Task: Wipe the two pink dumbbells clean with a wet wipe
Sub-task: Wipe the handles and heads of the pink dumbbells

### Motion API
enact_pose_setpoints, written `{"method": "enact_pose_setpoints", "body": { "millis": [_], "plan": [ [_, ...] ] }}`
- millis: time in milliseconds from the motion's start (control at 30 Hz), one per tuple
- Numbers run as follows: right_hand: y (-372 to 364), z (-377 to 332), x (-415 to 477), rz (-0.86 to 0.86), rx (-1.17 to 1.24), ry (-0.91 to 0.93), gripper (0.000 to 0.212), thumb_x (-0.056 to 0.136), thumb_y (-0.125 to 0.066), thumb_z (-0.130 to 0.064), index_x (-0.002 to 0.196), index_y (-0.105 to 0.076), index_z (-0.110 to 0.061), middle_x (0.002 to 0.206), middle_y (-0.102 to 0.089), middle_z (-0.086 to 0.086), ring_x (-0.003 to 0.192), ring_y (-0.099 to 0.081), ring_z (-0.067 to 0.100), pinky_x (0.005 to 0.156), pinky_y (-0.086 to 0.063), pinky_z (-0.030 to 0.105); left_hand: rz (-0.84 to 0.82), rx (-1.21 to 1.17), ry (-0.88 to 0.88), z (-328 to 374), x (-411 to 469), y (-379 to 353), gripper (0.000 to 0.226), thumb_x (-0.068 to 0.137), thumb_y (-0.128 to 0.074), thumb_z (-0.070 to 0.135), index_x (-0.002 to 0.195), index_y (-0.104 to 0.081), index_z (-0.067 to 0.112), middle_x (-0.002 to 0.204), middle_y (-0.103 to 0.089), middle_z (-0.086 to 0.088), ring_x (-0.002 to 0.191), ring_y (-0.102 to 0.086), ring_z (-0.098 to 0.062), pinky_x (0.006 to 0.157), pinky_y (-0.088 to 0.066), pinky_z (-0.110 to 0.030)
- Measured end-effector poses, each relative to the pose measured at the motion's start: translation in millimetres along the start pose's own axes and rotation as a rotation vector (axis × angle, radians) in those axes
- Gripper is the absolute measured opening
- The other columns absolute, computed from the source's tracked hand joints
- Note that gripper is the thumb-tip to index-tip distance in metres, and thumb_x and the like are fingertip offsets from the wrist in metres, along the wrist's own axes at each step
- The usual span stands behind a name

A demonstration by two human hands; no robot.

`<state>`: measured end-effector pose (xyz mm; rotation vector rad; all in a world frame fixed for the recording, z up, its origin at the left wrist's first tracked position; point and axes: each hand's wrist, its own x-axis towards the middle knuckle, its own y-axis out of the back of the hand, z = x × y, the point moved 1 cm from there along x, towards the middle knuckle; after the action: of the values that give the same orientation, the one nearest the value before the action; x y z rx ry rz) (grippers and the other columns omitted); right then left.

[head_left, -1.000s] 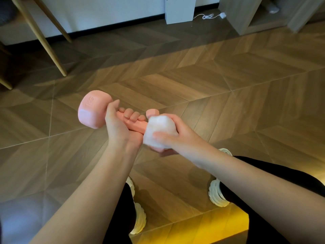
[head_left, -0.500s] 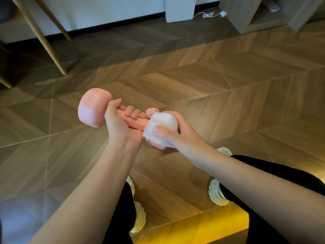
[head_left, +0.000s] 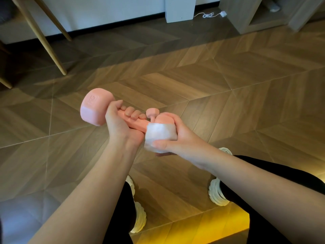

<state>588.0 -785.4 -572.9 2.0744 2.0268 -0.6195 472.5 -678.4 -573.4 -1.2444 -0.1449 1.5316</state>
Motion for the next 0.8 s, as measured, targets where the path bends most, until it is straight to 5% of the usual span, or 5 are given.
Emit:
{"method": "enact_pose_setpoints", "body": {
  "millis": [200,367,467,667,800],
  "plan": [
    [-5.3,-2.5,1.4,0.017,0.240,-0.065,0.040,0.098,-0.056,-0.033,0.135,-0.044,-0.023,0.133,-0.056,0.016,0.096,-0.066,0.024,0.071,-0.062,0.039,0.000,0.000,0.004,0.6,0.0,-0.8,0.030,0.088,-0.048,0.019,0.061,-0.035,0.019,0.049,-0.026,0.007,0.039,-0.027,-0.014,0.044,-0.035,-0.021],
    [0.2,-1.9,6.1,0.050,0.411,-0.166,0.037,0.100,-0.049,-0.039,0.132,-0.050,-0.021,0.120,-0.061,0.019,0.096,-0.066,0.034,0.074,-0.060,0.051,-0.007,-0.010,0.011,-0.5,-0.8,-2.0,0.029,0.088,-0.050,0.020,0.062,-0.036,0.019,0.048,-0.029,0.007,0.036,-0.029,-0.013,0.042,-0.037,-0.019],
    [1.9,0.2,4.0,-0.029,0.279,-0.061,0.048,0.092,-0.066,-0.022,0.135,-0.045,-0.022,0.127,-0.060,0.010,0.097,-0.069,0.026,0.072,-0.061,0.042,0.001,-0.023,0.014,0.3,-0.5,-0.7,0.029,0.088,-0.051,0.020,0.063,-0.036,0.019,0.049,-0.030,0.007,0.037,-0.031,-0.013,0.044,-0.037,-0.020],
    [-2.9,7.6,5.1,0.140,-0.192,0.153,0.083,0.068,-0.087,-0.005,0.130,-0.037,-0.028,0.129,-0.045,-0.009,0.095,-0.053,-0.015,0.076,-0.044,0.006,0.077,0.021,0.022,-5.8,-2.3,-0.6,0.029,0.089,-0.058,0.020,0.065,-0.043,0.016,0.051,-0.049,0.004,0.043,-0.052,-0.014,0.054,-0.052,-0.024],
    [-2.1,8.9,4.8,0.168,-0.149,0.210,0.077,0.068,-0.089,-0.008,0.126,-0.042,-0.029,0.126,-0.048,-0.013,0.100,-0.052,-0.013,0.080,-0.046,0.008,0.079,0.030,0.024,-7.1,-2.4,-0.8,0.028,0.090,-0.058,0.020,0.070,-0.038,0.018,0.049,-0.038,0.006,0.040,-0.041,-0.012,0.051,-0.043,-0.022]
  ]
}}
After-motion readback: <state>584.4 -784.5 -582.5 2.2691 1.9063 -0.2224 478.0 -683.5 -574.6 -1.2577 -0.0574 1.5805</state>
